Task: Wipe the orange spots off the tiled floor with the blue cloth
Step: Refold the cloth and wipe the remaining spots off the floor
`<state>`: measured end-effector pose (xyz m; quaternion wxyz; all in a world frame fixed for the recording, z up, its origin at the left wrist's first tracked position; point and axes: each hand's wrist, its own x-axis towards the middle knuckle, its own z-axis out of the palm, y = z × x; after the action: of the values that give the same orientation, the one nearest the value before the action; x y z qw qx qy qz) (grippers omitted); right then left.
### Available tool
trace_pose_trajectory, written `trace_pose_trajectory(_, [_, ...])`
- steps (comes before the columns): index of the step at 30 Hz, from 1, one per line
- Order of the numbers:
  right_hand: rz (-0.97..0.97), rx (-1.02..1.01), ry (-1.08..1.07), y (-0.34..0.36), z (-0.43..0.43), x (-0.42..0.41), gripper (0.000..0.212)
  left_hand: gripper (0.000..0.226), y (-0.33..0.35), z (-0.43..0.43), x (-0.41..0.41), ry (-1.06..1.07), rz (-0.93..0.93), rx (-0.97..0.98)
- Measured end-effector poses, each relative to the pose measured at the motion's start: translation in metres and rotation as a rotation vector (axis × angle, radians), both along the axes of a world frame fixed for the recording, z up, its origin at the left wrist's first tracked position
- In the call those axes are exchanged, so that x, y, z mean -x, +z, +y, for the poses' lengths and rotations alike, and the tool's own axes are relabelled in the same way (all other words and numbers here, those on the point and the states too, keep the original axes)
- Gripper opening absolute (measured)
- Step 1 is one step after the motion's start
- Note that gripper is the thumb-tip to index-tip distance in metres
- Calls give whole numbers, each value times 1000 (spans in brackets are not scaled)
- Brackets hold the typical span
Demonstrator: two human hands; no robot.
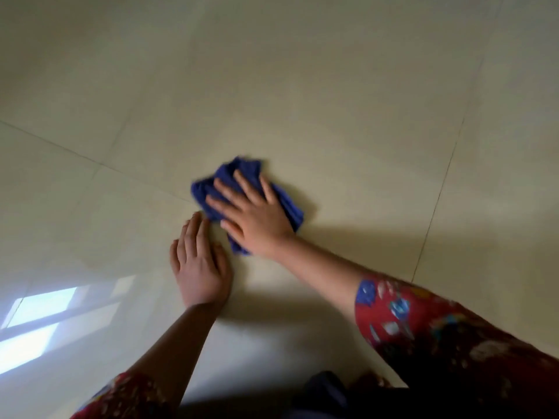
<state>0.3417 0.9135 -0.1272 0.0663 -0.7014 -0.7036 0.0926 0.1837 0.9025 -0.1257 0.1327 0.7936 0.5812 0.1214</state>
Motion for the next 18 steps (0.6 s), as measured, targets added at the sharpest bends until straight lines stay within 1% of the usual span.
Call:
trace_pose_trajectory(1, [10,-13,70,1,-30,9,54,44,-1,0,1,0,-6,-9])
trace_pose_trajectory(2, [22,-8,92,0,-63,9,54,36,-3,-1,1,-2,-13,-11])
trace_pose_trajectory(4, [19,-12,27,3,-115,-23,54,20,-3,0,1,-6,-19,-25])
trace_pose_trajectory(5, [-26,-24,-74,1,-129,-52,54,16,-2,0,1,-12,-24,-32])
trace_pose_trajectory(6, [-62,-5,-227,-2,-133,-83,55,16,-2,0,1,-25,-27,-35])
trace_pose_trajectory(8, [-94,48,-600,-3,-116,-139,54,23,0,0,0,-68,-11,-35])
trace_pose_trajectory(9, [-94,39,-739,-1,-102,-156,55,27,1,-3,0,-82,5,-30])
trace_pose_trajectory(10, [-91,36,-811,0,-85,-163,55,30,2,-4,-1,-79,19,-21])
trace_pose_trajectory(11, [-91,44,-818,-2,-70,-161,56,33,5,-4,-3,-59,14,-10])
trace_pose_trajectory(12, [-81,54,-775,-2,-60,-153,56,36,8,-4,-10,-35,-13,0])
trace_pose_trajectory(14, [-64,43,-611,-2,-66,-120,56,39,18,-2,-31,-48,-110,20])
trace_pose_trajectory(16, [-80,13,-389,0,-107,-84,54,35,29,0,-66,-166,-216,17])
trace_pose_trajectory(18, [-82,71,-263,1,-167,-71,54,31,38,-5,-102,-292,-285,59])
